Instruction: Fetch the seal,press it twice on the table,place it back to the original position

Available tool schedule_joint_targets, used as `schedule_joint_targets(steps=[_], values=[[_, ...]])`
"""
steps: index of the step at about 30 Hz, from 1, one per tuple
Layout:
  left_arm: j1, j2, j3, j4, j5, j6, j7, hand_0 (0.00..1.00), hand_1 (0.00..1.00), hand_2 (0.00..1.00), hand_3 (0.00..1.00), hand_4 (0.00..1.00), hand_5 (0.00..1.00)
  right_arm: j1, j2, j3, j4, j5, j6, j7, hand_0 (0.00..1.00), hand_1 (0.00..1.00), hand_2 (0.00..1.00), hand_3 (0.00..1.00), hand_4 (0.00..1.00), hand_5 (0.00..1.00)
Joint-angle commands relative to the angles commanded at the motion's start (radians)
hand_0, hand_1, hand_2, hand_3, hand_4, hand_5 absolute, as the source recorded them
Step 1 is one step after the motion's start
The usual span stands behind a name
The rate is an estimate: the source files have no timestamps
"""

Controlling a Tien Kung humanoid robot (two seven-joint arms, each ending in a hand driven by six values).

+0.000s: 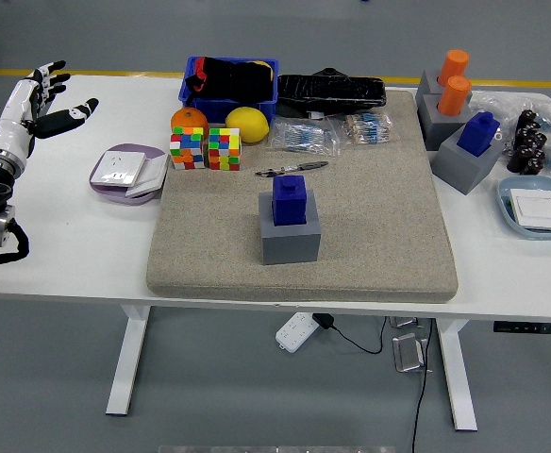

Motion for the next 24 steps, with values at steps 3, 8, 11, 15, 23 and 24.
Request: schedule_joint_targets(steps=[3,8,11,15,23,24], values=[[0.001,-0.001,0.0,-0.001,0.0,0.0,0.0,0.944,0.906,0.893,0.93,0.773,0.166,-0.002,-0.001,-0.001,0.0,0.0,0.001,0.0,0.791,0.701,0.682,0.641,0.763,0.532],[0.001,-0.003,-0.003,-0.002,0.0,0.001,-0.001,0.944,0.906,0.893,0.93,0.774,0.163,-0.003,-0.003,0.002,0.001,0.002,0.002,0.001,0.792,0.701,0.684,0.641,0.764,0.533],[0.002,-0.005,-0.002,-0.001,-0.001,0.001,-0.001,0.943,0.906,0.893,0.929,0.775,0.163,-0.003,-0.002,0.005,0.002,0.003,0.002,0.001,0.792,0.702,0.683,0.641,0.764,0.534],[0.004,-0.007,-0.001,-0.001,-0.002,0.001,-0.002,0.943,0.906,0.893,0.929,0.775,0.163,-0.004,0.002,0.007,0.001,0.003,0.004,0.001,0.792,0.702,0.683,0.641,0.764,0.534],[0.004,-0.008,-0.002,-0.001,-0.002,0.001,-0.002,0.943,0.905,0.893,0.929,0.775,0.163,-0.004,0.003,0.006,0.002,0.004,0.005,0.0,0.792,0.703,0.684,0.641,0.763,0.534],[0.003,-0.007,-0.002,-0.001,-0.002,0.001,-0.002,0.943,0.905,0.893,0.929,0.775,0.161,-0.004,0.002,0.006,0.002,0.004,0.005,0.0,0.792,0.703,0.683,0.641,0.763,0.534]])
